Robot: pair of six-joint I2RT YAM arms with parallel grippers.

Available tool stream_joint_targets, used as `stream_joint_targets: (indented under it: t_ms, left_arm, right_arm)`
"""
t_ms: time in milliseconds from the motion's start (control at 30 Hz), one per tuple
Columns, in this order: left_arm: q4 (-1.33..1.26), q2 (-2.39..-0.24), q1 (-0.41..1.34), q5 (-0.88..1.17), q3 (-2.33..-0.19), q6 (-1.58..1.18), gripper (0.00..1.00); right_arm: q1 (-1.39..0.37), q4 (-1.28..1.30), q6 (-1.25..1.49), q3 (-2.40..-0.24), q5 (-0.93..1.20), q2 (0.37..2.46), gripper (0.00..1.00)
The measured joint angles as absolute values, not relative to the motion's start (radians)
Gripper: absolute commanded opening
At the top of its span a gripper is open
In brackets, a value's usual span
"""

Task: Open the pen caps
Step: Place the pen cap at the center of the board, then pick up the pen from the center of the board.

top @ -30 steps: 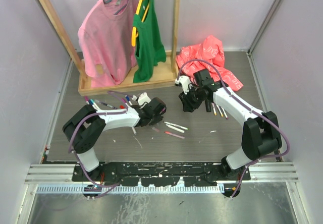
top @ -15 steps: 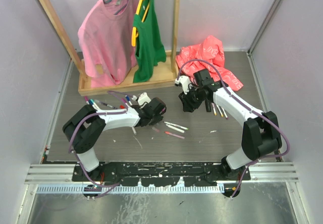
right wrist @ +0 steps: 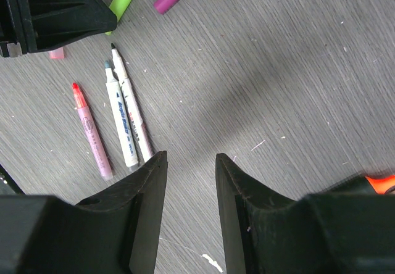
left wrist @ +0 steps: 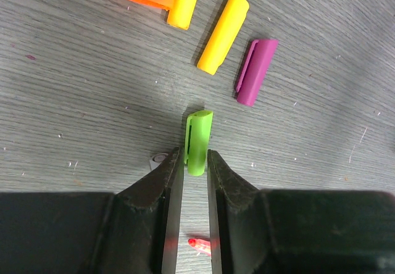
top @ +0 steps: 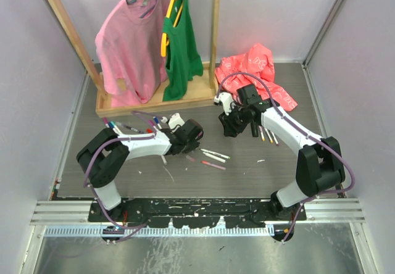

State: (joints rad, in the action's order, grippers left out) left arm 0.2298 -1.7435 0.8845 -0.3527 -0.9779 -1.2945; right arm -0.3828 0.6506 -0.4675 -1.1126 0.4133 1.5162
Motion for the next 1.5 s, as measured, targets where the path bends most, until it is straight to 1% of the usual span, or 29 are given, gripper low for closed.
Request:
stream_joint_targets:
  t_ms: [233,367,600,767,833,1000,1167,1300,1433,1500]
  left_arm:
    - [0.229,-1.741,0.884,-0.352,-0.978,-1.293,0.33]
    - [0.226,-1.703,0.884,-0.352,-0.971,-1.288,0.42]
    - [0.160,-1.518,0.884,-0.352,-0.912,-1.233,0.47]
    - [0.070,-1.380,0.884,-0.352,-0.814,-1.141,0.53]
    - [0.030,-1.310,0.884,-0.354,-0.738,-1.087,0.59]
    - [-0.001,-1.077,0.884,-0.383,-0.541,-0.942,0.80]
    - [0.124,-0.883,0.879,-0.451,-0.485,-0.846,0.92]
    - [0.246,-0.810,0.843,-0.482,-0.485,-0.806,0.93]
    - [0.325,-0.837,0.774,-0.461,-0.486,-0.776,0.93]
    - [0.343,-0.886,0.740,-0.430,-0.494,-0.760,0.92]
  right_arm:
    - [-0.383,0.651,-0.467,-1.113,0.414,1.516,0.43]
    - [-0.383,0.651,-0.467,-1.113,0.414,1.516,0.43]
    - [-0.383,0.651,-0.467,-1.113,0.420,1.515,0.43]
    - [-0.382,0.651,-0.468,-1.113,0.424,1.509,0.43]
    - [-0.382,0.651,-0.468,-1.112,0.425,1.504,0.43]
    - [-0.382,0.651,-0.468,-1.112,0.430,1.489,0.43]
    - [-0.382,0.651,-0.468,-1.112,0.432,1.486,0.43]
    - [-0.382,0.651,-0.468,-1.112,0.432,1.486,0.43]
    - [-0.382,0.651,-0.468,-1.112,0.432,1.486,0.43]
    - [-0.382,0.651,-0.468,-1.112,0.432,1.486,0.43]
